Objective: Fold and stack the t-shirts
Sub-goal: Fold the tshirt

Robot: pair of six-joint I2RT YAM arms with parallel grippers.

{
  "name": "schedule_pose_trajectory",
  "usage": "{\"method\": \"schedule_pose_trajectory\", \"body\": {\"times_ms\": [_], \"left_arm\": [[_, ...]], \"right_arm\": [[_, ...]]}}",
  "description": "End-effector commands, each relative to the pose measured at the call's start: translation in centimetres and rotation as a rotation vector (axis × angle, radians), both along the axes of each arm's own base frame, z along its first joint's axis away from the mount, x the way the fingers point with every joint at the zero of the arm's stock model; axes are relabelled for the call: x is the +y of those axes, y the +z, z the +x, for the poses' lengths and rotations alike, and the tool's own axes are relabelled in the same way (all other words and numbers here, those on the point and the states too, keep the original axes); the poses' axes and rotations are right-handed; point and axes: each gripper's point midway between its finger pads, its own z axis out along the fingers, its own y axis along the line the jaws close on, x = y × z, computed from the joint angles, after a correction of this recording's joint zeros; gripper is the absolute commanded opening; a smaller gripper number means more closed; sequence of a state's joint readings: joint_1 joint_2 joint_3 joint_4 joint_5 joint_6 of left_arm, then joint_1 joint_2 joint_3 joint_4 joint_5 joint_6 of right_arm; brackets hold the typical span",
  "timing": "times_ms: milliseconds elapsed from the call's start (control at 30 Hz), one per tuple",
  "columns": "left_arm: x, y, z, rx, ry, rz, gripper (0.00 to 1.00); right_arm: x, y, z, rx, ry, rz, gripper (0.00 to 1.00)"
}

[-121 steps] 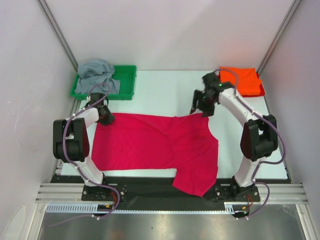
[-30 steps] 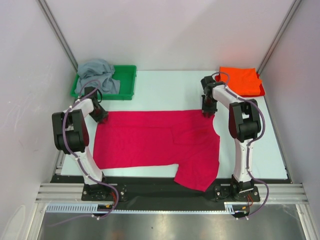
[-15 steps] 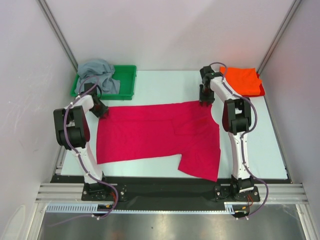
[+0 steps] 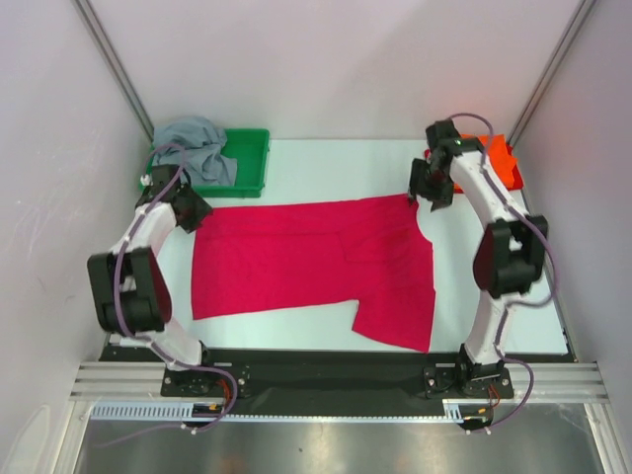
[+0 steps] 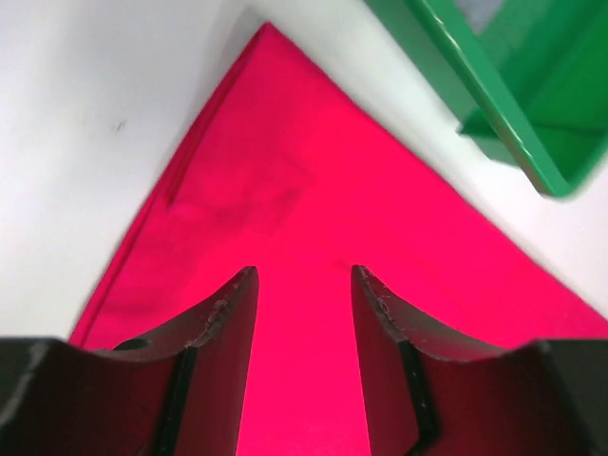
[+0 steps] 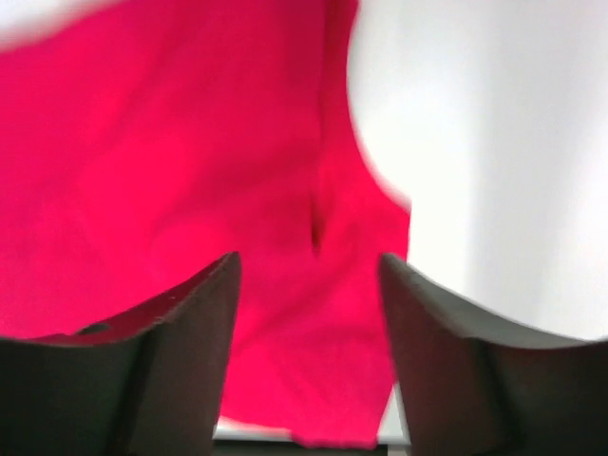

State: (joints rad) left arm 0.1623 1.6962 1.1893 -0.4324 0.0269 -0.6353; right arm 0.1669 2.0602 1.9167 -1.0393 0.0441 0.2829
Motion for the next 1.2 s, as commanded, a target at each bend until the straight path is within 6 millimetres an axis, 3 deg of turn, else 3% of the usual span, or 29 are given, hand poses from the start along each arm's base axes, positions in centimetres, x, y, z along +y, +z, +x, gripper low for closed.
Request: {"method": "schedule_pose_trajectory", "body": {"times_ms": [0, 33, 67, 100, 167, 200, 300, 467, 733, 967, 1167], "left_arm": [[-0.8, 3.2, -2.4, -0.062, -0.049, 0.033, 0.50], [-1.2, 2.8, -3.4, -0.046, -0.060, 0.031, 0.49], [-1.5, 4.0, -4.0, -0.075, -0.069, 0.041, 0.48], [-2.4, 4.0, -4.6, -0.071, -0.094, 0.040, 0.47], [-4.4, 4.0, -5.9, -0.066, -0.154, 0.027, 0.45], [-5.0, 3.8, -6.6, -0.051, -0.170, 0.027, 0.44], [-6.6, 3.3, -7.8, -0.059, -0.208, 0.007, 0.43], [-9.0, 2.9, -8.8, -0.049, -0.299, 0.003, 0.42], [-9.1, 2.7, -9.1, -0.043, -0.319, 0.019, 0.42], [-9.1, 2.7, -8.8, -0.040, -0.322, 0.019, 0.42], [-9.2, 2.9, -8.2, -0.042, -0.328, 0.020, 0.42]], "right_arm": [[2.0, 1.3, -5.7, 0.017, 0.072, 0.143, 0.63], [2.2, 2.3, -6.7, -0.024, 0.100, 0.162, 0.59], [2.8, 1.8, -7.0, -0.042, 0.127, 0.201, 0.55], [2.8, 0.1, -8.6, -0.007, 0.136, 0.224, 0.50], [3.6, -0.4, -8.8, -0.049, 0.146, 0.288, 0.48], [3.5, -1.7, -9.7, -0.018, 0.130, 0.300, 0.39], [3.8, -3.5, -9.4, -0.007, 0.074, 0.377, 0.34], [3.5, -5.7, -8.1, 0.011, 0.015, 0.406, 0.38], [3.5, -8.1, -6.5, 0.050, -0.009, 0.421, 0.35], [3.8, -8.7, -5.3, 0.049, 0.017, 0.427, 0.34], [4.9, -7.4, -4.2, 0.028, 0.039, 0.452, 0.29]]}}
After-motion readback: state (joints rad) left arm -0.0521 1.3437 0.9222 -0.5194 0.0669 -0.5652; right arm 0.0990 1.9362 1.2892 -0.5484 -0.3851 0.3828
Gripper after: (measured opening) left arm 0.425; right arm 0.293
